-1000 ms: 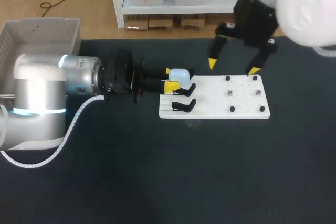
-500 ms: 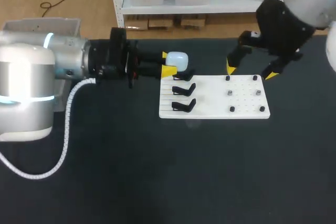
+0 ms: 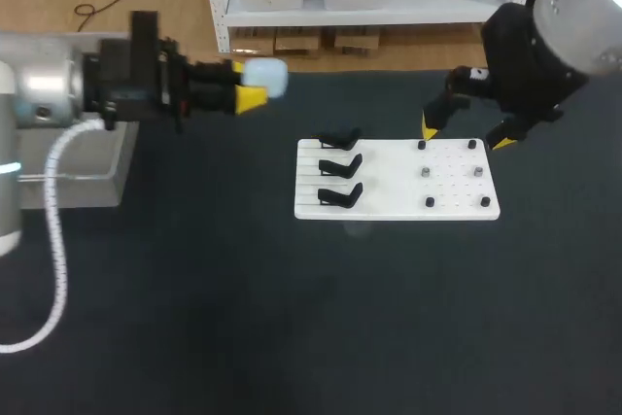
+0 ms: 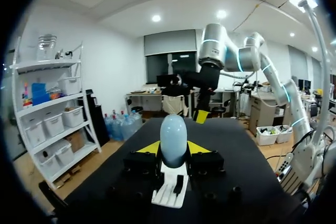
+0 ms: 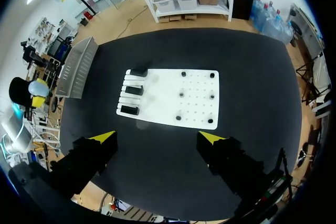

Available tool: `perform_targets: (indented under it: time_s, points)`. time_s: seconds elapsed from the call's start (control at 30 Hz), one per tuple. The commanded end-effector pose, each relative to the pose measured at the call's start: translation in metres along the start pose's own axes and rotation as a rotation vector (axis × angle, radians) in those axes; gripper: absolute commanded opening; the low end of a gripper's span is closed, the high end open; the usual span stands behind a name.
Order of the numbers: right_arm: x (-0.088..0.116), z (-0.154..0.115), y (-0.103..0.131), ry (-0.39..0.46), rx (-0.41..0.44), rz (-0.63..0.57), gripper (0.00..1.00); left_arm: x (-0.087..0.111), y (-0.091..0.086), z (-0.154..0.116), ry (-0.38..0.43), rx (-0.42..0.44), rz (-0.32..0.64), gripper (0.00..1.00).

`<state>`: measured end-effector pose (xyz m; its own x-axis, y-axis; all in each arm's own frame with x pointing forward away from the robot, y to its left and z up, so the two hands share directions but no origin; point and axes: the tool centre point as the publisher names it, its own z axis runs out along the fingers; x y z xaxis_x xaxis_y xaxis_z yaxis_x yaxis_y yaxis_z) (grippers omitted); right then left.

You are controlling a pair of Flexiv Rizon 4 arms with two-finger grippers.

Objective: Pick up each earbud case from the left stands, insert the matching earbuds, close the lid, and place the case in the box.

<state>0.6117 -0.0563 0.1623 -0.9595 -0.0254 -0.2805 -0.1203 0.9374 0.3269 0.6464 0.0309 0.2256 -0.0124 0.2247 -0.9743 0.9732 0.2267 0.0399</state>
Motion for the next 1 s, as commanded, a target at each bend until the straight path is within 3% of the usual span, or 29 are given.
perform_targets:
  time_s: [0.03, 0.23, 0.67, 1.0]
  points:
    - [0.003, 0.0, -0.001, -0.036, 0.003, 0.002, 1.0, 0.005, 0.006, -0.058, 0.056, -0.354, -0.005, 0.0]
    - [0.003, 0.0, -0.001, -0.036, 0.003, 0.002, 1.0, 0.039, 0.045, -0.11, 0.14, -0.518, -0.044, 0.0]
    - [0.003, 0.0, -0.001, -0.036, 0.003, 0.002, 1.0, 0.096, 0.132, -0.208, 0.251, -0.741, -0.102, 0.0]
    - [0.003, 0.0, -0.001, -0.036, 0.003, 0.002, 1.0, 0.141, 0.187, -0.234, 0.286, -0.75, -0.133, 0.0]
